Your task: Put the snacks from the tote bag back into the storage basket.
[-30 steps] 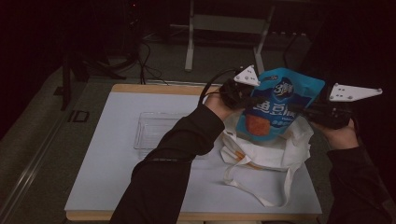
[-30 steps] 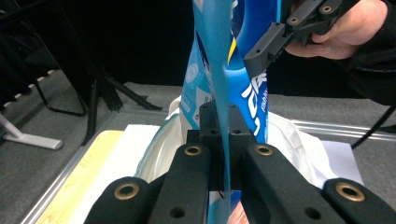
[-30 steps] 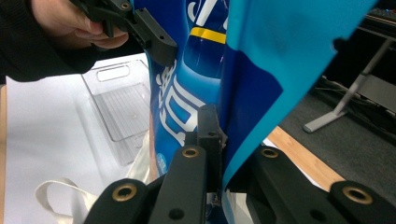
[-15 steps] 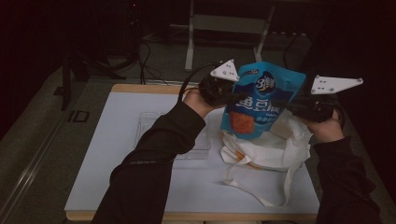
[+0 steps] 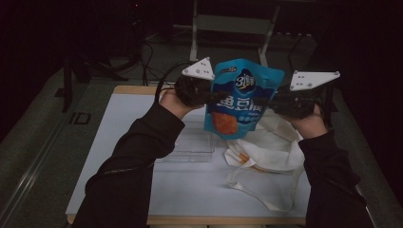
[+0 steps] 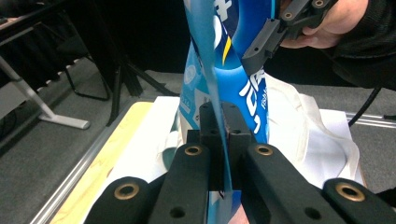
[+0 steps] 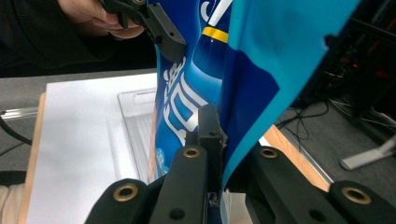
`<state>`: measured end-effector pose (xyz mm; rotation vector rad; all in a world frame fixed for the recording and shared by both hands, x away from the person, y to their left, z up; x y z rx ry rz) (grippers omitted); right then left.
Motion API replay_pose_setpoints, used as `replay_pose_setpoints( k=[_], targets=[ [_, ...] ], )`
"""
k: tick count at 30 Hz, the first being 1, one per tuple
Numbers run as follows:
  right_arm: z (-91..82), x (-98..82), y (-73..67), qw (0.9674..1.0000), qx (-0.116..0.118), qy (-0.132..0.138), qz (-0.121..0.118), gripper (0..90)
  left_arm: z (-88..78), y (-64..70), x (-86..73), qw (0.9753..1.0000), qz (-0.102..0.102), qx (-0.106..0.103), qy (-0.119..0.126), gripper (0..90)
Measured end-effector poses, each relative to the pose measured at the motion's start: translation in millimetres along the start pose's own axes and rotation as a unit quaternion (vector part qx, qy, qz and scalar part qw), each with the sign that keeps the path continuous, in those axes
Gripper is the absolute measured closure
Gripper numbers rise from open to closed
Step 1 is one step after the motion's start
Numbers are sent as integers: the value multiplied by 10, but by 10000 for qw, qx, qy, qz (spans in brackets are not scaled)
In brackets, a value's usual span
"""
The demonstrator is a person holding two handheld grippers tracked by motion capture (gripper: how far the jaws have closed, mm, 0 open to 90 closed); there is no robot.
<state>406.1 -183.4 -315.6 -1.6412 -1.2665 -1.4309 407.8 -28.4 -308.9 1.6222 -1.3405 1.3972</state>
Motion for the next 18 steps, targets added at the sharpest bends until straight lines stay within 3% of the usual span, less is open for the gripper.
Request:
replay_pose_setpoints(
  k=[18],
  targets=[
    [642, 146, -220, 9989, 473, 6, -54, 884, -626, -151, -231, 9992, -45, 339, -192, 900]
  ],
)
Point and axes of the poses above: each handheld gripper's, and its own axes: z roughly forward along the jaws, x roughly out of its top, y roughly to its right, the point moved 9 cm from there along z, roughly forward along the jaws, and after that the axes turned 11 degrees about y, right-handed, at the moved point
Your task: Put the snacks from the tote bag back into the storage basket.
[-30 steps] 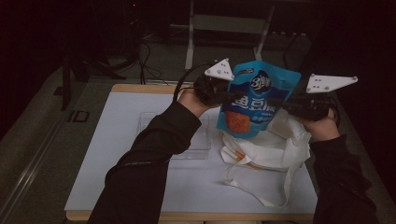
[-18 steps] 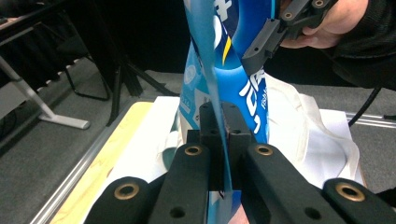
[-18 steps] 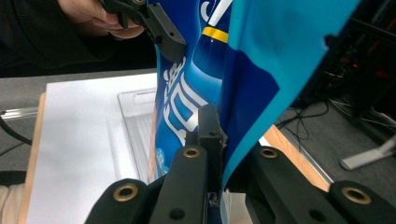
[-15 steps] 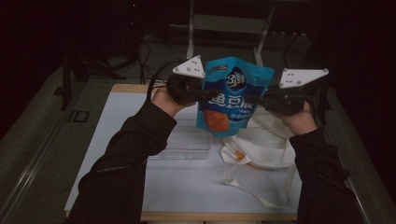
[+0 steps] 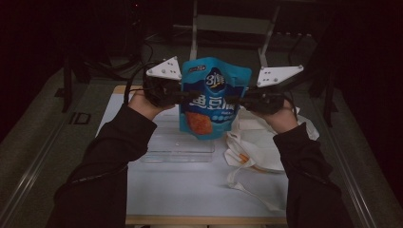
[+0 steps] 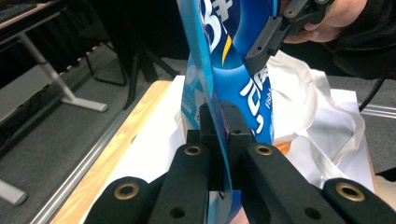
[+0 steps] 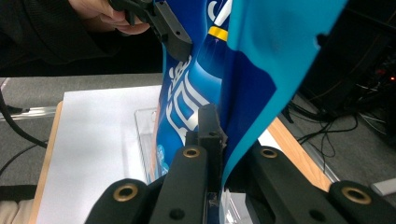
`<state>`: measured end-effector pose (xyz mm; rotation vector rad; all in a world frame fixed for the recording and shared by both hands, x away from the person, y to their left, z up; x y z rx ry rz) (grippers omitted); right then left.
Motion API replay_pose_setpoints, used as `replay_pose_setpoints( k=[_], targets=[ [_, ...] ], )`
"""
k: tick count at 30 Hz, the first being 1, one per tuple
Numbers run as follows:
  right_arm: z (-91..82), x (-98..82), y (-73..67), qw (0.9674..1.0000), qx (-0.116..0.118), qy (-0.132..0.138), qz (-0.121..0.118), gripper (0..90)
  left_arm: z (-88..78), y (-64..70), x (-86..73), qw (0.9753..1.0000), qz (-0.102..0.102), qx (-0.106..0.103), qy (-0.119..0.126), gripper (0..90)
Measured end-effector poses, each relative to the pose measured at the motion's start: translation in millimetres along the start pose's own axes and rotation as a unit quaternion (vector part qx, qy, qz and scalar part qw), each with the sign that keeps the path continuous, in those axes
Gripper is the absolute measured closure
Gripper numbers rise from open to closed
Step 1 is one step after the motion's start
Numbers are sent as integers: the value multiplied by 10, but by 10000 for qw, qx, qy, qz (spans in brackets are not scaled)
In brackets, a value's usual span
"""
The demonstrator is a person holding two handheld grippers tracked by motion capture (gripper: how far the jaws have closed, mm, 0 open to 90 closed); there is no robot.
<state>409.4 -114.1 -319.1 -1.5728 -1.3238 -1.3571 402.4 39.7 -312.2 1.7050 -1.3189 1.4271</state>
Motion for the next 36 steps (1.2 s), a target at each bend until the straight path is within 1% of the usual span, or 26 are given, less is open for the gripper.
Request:
replay_pose_setpoints(
  k=[10, 15, 16, 17, 19, 20, 21, 23, 26, 28, 29, 30, 32, 34, 35, 36],
  targets=[
    [402, 30, -91, 9997, 231, 2, 16, 884, -332, -109, -214, 9997, -126, 213, -18, 900],
    [608, 26, -137, 9993, 375, -22, 14, 884, -483, -171, -347, 9995, -189, 253, -43, 900],
    [608, 26, -137, 9993, 375, -22, 14, 884, -483, -171, -347, 9995, -189, 253, -43, 900],
    [713, -9, -156, 9993, 378, -63, 8, 884, -517, -207, -426, 9993, -201, 303, -86, 900],
    [773, -46, -159, 9992, 395, -57, 40, 884, -528, -233, -502, 9991, -256, 333, -81, 900],
    [803, -73, -158, 9992, 395, -68, 45, 884, -528, -233, -502, 9991, -256, 333, -81, 900],
    [835, -102, -150, 9992, 395, -79, 69, 884, -526, -258, -584, 9989, -295, 362, -100, 900],
    [894, -165, -135, 9989, 431, -101, 153, 884, -521, -286, -663, 9987, -285, 391, -156, 900],
    [975, -248, -112, 9988, 423, -141, 182, 884, -496, -332, -762, 9983, -346, 445, -139, 900],
    [1006, -295, -94, 9989, 403, -167, 185, 884, -482, -348, -818, 9981, -399, 458, -116, 900],
    [1019, -315, -84, 9988, 403, -162, 212, 884, -482, -348, -818, 9981, -399, 458, -116, 900],
    [1034, -343, -73, 9988, 407, -184, 205, 884, -462, -356, -871, 9979, -430, 483, -95, 900],
    [1056, -381, -68, 9987, 406, -225, 216, 885, -444, -363, -929, 9975, -513, 476, -75, 900],
    [1076, -429, -67, 9986, 390, -262, 231, 885, -429, -365, -981, 9973, -531, 493, -84, 900],
    [1086, -452, -66, 9986, 397, -268, 240, 885, -429, -365, -981, 9973, -531, 493, -84, 900],
    [1095, -475, -64, 9985, 399, -274, 257, 885, -415, -364, -1027, 9972, -565, 480, -89, 900]
  ],
)
Point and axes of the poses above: each handheld gripper's, and its own axes: z roughly forward along the jaws, x roughly out of its top, y roughly to its right, the point moved 9 cm from there along z, roughly forward along the jaws, and after that the axes turned 11 degrees about y, right-handed, at the moved point
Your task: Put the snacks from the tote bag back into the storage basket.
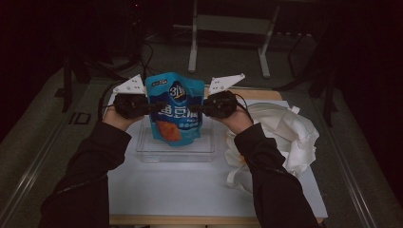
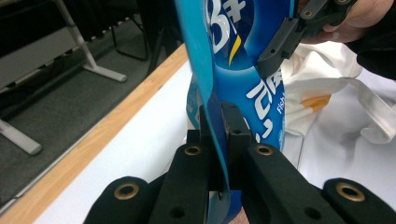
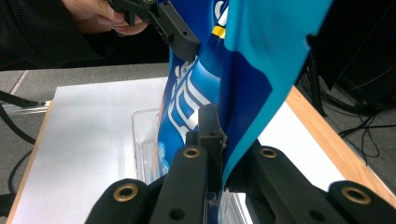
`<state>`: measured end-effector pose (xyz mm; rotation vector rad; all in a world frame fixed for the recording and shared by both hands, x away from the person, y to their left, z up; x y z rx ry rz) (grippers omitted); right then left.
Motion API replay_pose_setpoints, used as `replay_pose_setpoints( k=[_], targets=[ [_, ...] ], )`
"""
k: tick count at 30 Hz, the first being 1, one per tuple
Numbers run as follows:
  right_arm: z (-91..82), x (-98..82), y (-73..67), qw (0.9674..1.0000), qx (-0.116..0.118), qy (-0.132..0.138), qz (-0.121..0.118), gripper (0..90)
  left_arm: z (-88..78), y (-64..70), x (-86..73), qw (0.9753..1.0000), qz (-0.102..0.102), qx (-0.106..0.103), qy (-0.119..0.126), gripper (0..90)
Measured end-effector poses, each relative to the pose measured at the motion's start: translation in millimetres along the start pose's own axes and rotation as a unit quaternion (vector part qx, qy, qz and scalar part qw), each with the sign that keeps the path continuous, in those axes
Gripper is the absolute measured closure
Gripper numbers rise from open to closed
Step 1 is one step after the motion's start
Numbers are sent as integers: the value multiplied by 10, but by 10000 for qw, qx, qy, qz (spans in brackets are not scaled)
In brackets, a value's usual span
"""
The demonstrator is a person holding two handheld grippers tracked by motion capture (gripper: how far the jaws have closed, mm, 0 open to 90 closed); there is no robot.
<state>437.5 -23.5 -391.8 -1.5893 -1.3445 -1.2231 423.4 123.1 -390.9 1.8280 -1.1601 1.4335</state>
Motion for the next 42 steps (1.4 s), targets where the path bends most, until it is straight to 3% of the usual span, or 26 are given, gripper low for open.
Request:
replay_pose_setpoints(
  k=[7, 17, 23, 37, 42],
  targets=[
    [59, -100, -33, 10000, 9, -72, -11, 885, 17, -10, -130, 9999, -116, -49, 23, 900],
    [105, -329, -67, 9995, 134, -133, 265, 885, 85, 46, -337, 9995, -260, -157, -121, 900],
    [113, -411, -93, 9991, 175, -136, 348, 885, 84, 89, -415, 9992, -350, -195, -84, 900],
    [187, -595, -166, 9990, 211, -212, 322, 883, 67, 155, -638, 9985, -448, -302, -113, 898],
    [165, -642, -198, 9989, 261, -132, 363, 882, 48, 213, -657, 9981, -463, -416, 14, 896]
  ],
)
Point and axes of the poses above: each handheld gripper's, and its own axes: z roughly forward along the jaws, x roughly out of its top, y roughly to its right, the point moved 9 cm from there along z, roughly forward along the jaws, and after that the axes turned 11 degrees about y, right-handed, at the moved point
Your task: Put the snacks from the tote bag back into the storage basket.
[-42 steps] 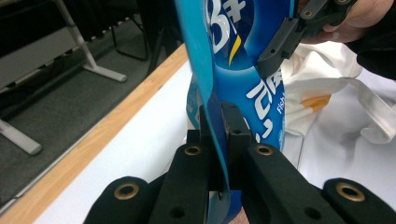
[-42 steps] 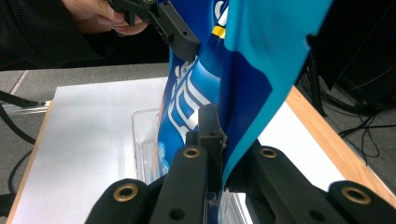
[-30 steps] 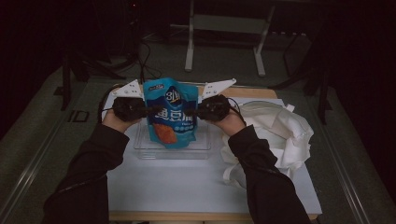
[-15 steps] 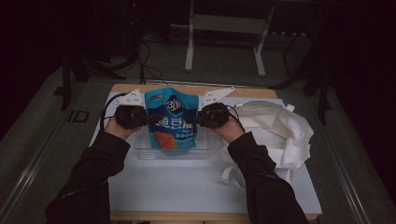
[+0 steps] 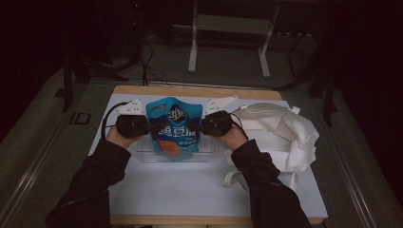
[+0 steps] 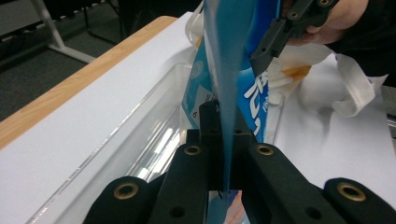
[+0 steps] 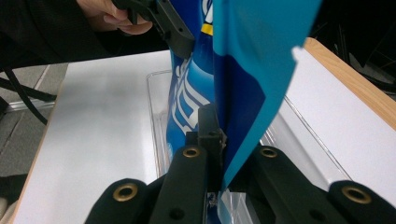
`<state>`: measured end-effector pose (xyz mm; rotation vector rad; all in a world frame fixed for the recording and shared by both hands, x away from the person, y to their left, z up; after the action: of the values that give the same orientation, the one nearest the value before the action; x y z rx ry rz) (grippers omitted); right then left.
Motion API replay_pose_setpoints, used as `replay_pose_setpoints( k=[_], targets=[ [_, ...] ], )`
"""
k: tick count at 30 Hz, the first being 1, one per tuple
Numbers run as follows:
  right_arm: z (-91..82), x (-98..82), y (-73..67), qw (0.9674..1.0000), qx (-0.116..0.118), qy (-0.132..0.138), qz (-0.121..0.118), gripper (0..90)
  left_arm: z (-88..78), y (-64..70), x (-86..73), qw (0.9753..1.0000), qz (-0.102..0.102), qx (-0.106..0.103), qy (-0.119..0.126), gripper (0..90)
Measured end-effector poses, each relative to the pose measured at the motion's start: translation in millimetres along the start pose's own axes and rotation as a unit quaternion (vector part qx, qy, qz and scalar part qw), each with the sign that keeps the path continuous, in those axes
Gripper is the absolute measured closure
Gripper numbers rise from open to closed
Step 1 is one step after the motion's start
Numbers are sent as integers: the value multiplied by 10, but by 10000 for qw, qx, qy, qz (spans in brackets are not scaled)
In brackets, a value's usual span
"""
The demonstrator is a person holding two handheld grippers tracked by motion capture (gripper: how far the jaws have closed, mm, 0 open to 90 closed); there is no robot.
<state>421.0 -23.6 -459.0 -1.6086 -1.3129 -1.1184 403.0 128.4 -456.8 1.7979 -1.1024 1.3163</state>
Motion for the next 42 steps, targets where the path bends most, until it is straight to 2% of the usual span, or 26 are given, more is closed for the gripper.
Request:
replay_pose_setpoints(
  k=[5, 17, 21, 23, 25, 26, 27, 28, 29, 32, 35, 37, 38, 40, 42],
  targets=[
    [-42, -37, -33, 10000, 6, 28, -12, 880, -14, 57, -18, 9998, -75, -3, 164, 895],
    [-30, -27, -24, 10000, -84, 9, -36, 858, -11, 43, -20, 9997, -173, 88, 139, 892],
    [-34, -12, -6, 9999, -117, 32, 16, 796, -16, 48, -13, 9996, -143, 200, 111, 881],
    [-47, 22, -10, 9998, -129, 154, 42, 670, -18, 50, -1, 9996, -158, 230, 108, 850],
    [-61, 52, -16, 9997, -148, 206, 30, 575, -29, 50, 25, 9993, -191, 273, 159, 772],
    [-67, 64, -16, 9996, -177, 216, 27, 528, -38, 46, 50, 9989, -193, 351, 243, 709],
    [-75, 72, -10, 9995, -236, 204, -1, 494, -48, 53, 72, 9985, -262, 340, 328, 631],
    [-86, 77, -3, 9994, -286, 201, -25, 463, -58, 59, 83, 9985, -272, 348, 329, 589],
    [-98, 83, 2, 9993, -296, 212, -13, 429, -70, 54, 93, 9982, -221, 442, 342, 537],
    [-142, 96, 46, 9987, -451, 248, 65, 318, -110, 33, 108, 9972, -304, 599, 328, 334],
    [-199, 127, 57, 9980, -475, 383, 157, 207, -153, 35, 113, 9970, -417, 561, 328, 144],
    [-237, 146, 80, 9971, -589, 448, 191, 162, -174, 41, 118, 9967, -474, 515, 400, 118],
    [-248, 155, 86, 9968, -589, 496, 221, 136, -180, 45, 119, 9967, -495, 491, 415, 73],
    [-285, 167, 84, 9964, -625, 544, 153, 135, -195, 41, 120, 9960, -562, 531, 458, 19],
    [-327, 185, 89, 9959, -646, 594, 206, 137, -219, 44, 121, 9952, -569, 599, 520, 19]
  ],
)
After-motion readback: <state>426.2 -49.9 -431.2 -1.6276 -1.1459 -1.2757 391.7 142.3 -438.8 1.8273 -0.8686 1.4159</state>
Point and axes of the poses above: each handheld gripper's, and its own axes: z roughly forward along the jaws, x roughly out of its top, y roughly to its right, the point moved 9 cm from there along z, roughly forward along the jaws, and after that the axes turned 11 degrees about y, right-handed, at the moved point
